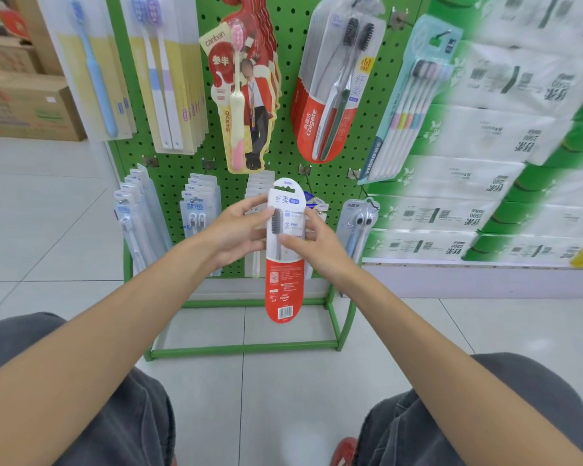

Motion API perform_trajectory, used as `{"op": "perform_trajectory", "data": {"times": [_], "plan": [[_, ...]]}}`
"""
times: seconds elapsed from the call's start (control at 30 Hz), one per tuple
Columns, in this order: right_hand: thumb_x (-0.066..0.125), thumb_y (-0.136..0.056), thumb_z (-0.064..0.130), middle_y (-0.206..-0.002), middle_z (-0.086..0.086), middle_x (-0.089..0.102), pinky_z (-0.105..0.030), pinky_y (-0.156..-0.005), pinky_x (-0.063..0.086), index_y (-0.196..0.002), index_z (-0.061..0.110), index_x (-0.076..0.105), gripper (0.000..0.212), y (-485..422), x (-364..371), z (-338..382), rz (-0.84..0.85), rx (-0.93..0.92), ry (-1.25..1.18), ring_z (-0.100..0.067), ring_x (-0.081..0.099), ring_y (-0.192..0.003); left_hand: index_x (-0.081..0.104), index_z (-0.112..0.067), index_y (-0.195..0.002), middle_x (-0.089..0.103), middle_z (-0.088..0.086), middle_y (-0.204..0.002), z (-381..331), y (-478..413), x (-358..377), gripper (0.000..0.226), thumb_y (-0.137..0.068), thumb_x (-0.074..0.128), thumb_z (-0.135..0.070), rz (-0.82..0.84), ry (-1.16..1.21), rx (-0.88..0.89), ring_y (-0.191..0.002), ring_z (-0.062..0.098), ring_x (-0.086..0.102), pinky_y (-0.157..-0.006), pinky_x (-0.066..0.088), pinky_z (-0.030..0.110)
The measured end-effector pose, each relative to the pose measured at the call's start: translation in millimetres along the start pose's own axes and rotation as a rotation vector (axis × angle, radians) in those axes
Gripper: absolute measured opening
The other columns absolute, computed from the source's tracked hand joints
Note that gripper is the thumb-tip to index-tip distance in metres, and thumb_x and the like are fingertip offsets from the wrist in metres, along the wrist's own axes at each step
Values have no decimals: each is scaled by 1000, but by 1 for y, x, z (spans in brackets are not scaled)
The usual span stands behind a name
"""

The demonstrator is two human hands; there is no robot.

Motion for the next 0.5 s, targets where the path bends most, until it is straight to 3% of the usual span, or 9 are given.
{"op": "perform_trajectory", "data": {"times": [0.07,0.17,0.23,0.33,0.43,0.5], "plan": [[72,-87,34,-127,12,61,-18,-88,50,-143,27,41,64,1,8,-2,65,16,63,-1,59,-110,56,-17,-132,62,11,-129,-1,2,7,31,-102,49,-21,66,11,-16,-100,25,71,-70,60,32],[61,-95,20,-121,-1,67,-32,-100,49,-127,16,58,32,0,7,-5,61,38,-18,-13,63,-112,59,-17,-127,59,11,-125,-1,5,10,27,-102,49,-20,73,-48,0,-98,25,71,-74,60,32],[56,-97,9,-119,-11,68,-35,-94,52,-121,12,62,25,1,7,-7,59,71,-176,-22,67,-107,60,-17,-123,62,11,-117,-5,4,0,23,-101,53,-19,-40,-202,46,-93,20,70,-74,60,30],[58,-95,4,-114,-13,70,-28,-81,56,-117,9,63,23,2,6,-5,69,83,-251,-20,69,-95,58,-22,-126,59,3,-110,-15,2,-18,30,-97,60,-28,-219,-438,135,-94,12,60,-82,56,26],[62,-91,2,-114,-10,71,-30,-88,56,-117,10,64,27,3,7,-1,86,61,-257,-21,69,-102,53,-23,-136,63,-2,-120,-16,0,-12,41,-97,60,-33,-139,-389,139,-109,13,62,-96,51,30],[64,-90,1,-110,-6,72,-28,-89,55,-114,11,65,27,3,6,-1,78,62,-268,-18,69,-101,56,-22,-135,68,-2,-121,-14,1,-5,39,-97,59,-32,-72,-338,132,-111,14,64,-96,51,31]]}}
Point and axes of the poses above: each hand's wrist, its own y-axis away from the middle knuckle, its own x-axis out of the palm, z = x × y, the point moved 9 cm from there along -y, towards the middle knuckle
